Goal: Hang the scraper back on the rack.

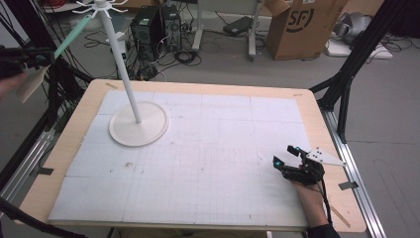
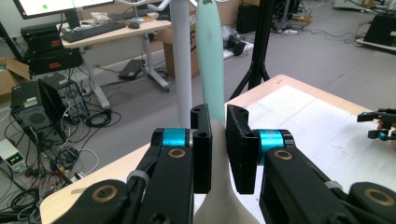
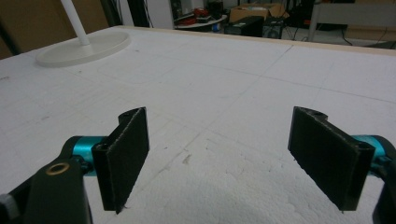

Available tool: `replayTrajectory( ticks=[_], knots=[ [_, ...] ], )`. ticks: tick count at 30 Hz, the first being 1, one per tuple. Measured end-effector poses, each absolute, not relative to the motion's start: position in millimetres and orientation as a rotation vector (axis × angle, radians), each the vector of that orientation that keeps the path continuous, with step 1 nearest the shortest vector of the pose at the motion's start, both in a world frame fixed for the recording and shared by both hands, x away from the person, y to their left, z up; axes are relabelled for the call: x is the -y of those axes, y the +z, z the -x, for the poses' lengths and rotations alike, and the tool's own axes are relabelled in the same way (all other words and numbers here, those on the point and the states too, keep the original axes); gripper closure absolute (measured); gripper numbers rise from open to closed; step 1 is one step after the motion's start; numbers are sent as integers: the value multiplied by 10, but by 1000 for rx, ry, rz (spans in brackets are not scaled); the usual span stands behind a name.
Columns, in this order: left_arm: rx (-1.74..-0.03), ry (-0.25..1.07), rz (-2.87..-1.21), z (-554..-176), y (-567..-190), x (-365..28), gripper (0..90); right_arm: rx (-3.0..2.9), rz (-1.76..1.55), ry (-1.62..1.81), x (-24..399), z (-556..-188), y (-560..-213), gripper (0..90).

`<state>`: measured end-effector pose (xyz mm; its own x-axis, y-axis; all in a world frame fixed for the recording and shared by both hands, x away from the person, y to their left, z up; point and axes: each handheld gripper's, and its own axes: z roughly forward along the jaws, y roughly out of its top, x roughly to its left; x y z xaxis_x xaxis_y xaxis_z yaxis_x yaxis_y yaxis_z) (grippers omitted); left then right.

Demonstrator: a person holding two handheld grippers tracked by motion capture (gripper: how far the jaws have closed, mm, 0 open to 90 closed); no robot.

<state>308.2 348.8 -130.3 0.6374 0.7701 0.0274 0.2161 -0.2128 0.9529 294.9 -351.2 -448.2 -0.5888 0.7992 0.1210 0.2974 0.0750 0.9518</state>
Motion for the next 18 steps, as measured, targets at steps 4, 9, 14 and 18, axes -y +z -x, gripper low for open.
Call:
replayTrajectory(
  ticks=[4, 9, 14, 18],
  knots=[
    [-822, 638, -1749, -3103, -1332, -3453, 808, -1923, -1083, 1530, 3512, -2949, -4482, 196],
    [-836, 636, -1751, -3130, -1379, -3457, 807, -1922, -1081, 1530, 3510, -2950, -4482, 196],
    [-843, 638, -1744, -3133, -1437, -3459, 789, -1922, -1082, 1530, 3511, -2950, -4482, 196],
    [-814, 616, -1733, -3097, -1534, -3469, 500, -1922, -1082, 1530, 3511, -2950, -4482, 196]
  ],
)
